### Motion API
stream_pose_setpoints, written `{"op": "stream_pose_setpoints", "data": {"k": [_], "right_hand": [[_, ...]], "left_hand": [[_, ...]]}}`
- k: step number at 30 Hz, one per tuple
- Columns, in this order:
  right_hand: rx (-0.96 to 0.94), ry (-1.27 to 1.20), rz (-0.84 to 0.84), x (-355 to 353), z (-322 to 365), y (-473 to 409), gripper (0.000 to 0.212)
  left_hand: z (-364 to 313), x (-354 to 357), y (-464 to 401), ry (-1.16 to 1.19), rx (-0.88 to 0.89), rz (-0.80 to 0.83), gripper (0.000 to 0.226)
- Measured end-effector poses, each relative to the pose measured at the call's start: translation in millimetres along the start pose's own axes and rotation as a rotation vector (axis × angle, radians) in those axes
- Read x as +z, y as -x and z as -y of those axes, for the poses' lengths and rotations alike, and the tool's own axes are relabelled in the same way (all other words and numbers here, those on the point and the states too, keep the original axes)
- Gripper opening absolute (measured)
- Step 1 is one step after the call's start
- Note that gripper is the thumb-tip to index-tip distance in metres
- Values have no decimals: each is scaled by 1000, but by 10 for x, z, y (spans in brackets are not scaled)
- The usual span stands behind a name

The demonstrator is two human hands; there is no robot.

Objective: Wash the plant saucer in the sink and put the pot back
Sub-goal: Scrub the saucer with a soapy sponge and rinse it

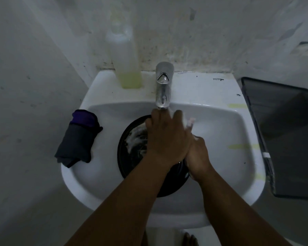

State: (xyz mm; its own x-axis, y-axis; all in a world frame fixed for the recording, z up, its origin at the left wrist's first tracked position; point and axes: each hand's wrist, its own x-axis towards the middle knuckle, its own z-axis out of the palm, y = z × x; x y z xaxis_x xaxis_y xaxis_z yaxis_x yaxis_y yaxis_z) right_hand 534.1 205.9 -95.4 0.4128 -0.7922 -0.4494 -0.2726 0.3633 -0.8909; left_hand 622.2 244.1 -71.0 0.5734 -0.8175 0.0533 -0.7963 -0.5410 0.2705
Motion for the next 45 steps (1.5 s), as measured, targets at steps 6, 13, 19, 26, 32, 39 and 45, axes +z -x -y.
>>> {"op": "stream_pose_setpoints", "data": {"k": [6, 13, 19, 26, 32, 39, 45], "right_hand": [[-2, 2, 29, -27, 7, 9, 50], [5, -6, 24, -13, -5, -23, 49], [57, -54, 28, -18, 15, -56, 44], [97, -75, 4, 1, 12, -47, 44], [142, -154, 29, 63, 30, -16, 40], [218, -281, -10, 113, -14, 11, 41], [241, -275, -51, 133, -57, -23, 41]], "left_hand": [[419, 7, -199, 119, -306, 52, 48], [631, -10, -284, 274, -417, 74, 50], [606, 161, 167, 266, -324, -40, 59], [660, 199, 272, 250, -518, 23, 60], [362, 229, 629, 285, -347, 77, 79], [126, 208, 630, 212, -79, 69, 70], [170, 250, 779, 255, -49, 65, 59]]}}
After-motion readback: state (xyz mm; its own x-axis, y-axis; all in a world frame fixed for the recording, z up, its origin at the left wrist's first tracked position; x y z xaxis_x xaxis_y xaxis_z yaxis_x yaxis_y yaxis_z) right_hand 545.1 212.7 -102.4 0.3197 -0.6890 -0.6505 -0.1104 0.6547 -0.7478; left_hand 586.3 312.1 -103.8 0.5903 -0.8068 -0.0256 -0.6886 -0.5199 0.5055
